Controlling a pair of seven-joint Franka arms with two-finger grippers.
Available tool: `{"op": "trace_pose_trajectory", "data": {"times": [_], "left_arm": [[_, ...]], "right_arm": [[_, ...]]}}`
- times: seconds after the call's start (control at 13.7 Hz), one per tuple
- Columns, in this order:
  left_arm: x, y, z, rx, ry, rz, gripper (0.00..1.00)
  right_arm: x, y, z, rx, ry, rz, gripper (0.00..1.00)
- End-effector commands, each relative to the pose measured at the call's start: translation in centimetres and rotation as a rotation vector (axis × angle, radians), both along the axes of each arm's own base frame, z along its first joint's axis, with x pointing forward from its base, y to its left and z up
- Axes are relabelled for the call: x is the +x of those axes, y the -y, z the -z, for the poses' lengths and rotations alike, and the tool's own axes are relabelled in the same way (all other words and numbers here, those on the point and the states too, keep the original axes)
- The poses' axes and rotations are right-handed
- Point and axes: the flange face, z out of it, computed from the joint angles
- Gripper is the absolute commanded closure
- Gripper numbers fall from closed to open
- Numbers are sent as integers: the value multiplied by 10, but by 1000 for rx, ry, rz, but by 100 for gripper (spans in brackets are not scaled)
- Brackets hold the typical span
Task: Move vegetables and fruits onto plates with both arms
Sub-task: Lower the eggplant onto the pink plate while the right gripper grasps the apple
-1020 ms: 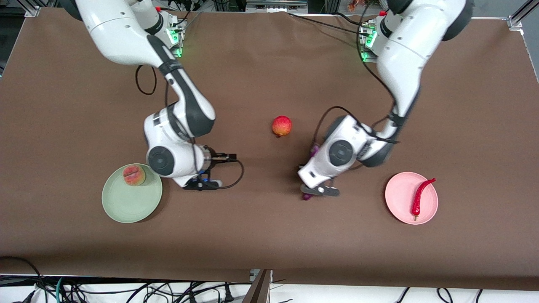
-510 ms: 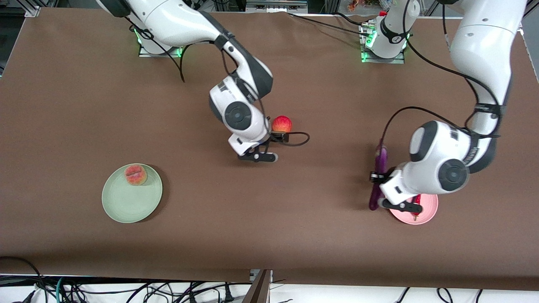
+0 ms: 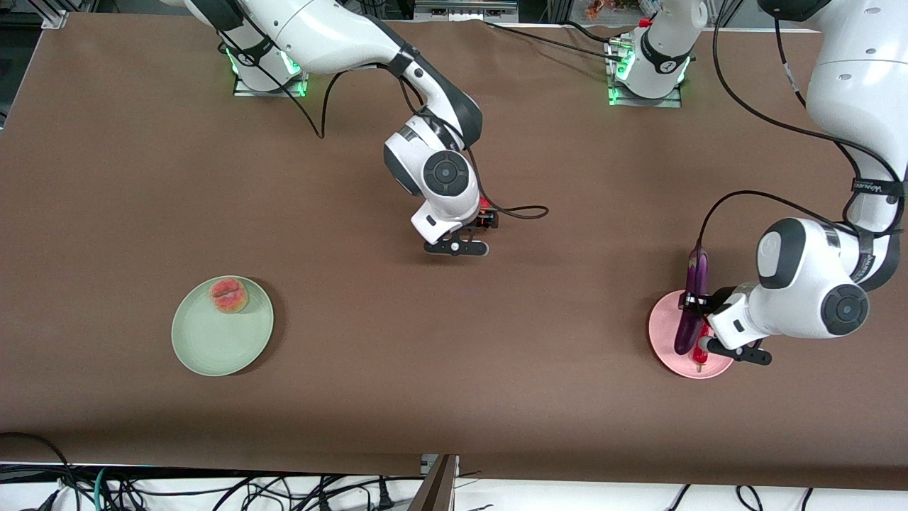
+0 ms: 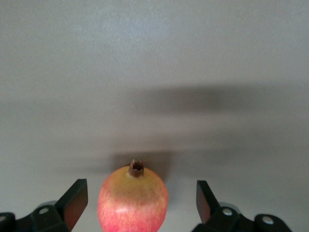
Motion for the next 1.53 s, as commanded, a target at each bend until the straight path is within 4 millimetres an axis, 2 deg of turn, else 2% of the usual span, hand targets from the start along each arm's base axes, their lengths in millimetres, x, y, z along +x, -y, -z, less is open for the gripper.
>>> {"op": "trace_pose_trajectory", "data": {"times": [0.0, 0.29, 0.36, 0.44, 0.58, 0.66, 0.73, 0.95, 1.02, 1.09, 1.17, 1.24, 1.31, 1.46], "left_arm": [[9, 3, 20, 4, 66, 23, 100], [10, -12, 40, 20, 75, 4, 99], [13, -18, 43, 30, 102, -2, 75], [14, -23, 41, 31, 111, -9, 1], [14, -30, 40, 18, 110, -36, 0], [15, -30, 35, 19, 118, -37, 0], [16, -24, 28, 19, 124, -34, 0], [19, -26, 8, 19, 148, -26, 0], [20, -25, -1, 16, 162, -26, 0], [22, -28, -13, 14, 179, -32, 0], [23, -22, -47, 2, 215, -24, 0], [20, -12, -77, 5, 220, -3, 0], [12, -10, -96, 24, 180, 7, 0], [1, -9, -151, 58, 191, 13, 0]], "right_arm": [[-10, -10, 1, -12, 20, 24, 1], [-24, -23, 18, -12, 20, 2, 1], [-25, -25, 20, -5, 28, 0, 1], [-25, -26, 23, -3, 29, 0, 1], [-29, -28, 30, -10, 25, -6, 1], [-30, -30, 32, -11, 38, -12, 21], [-30, -30, 33, -15, 45, -15, 31], [-35, -32, 44, -24, 42, -27, 31], [-34, -31, 45, -28, 46, -27, 40], [-32, -30, 44, -32, 54, -30, 43], [-32, -30, 43, -32, 54, -30, 43], [-32, -30, 43, -31, 54, -27, 42], [-32, -30, 43, -30, 53, -26, 38], [-32, -31, 43, -29, 52, -27, 1]]}}
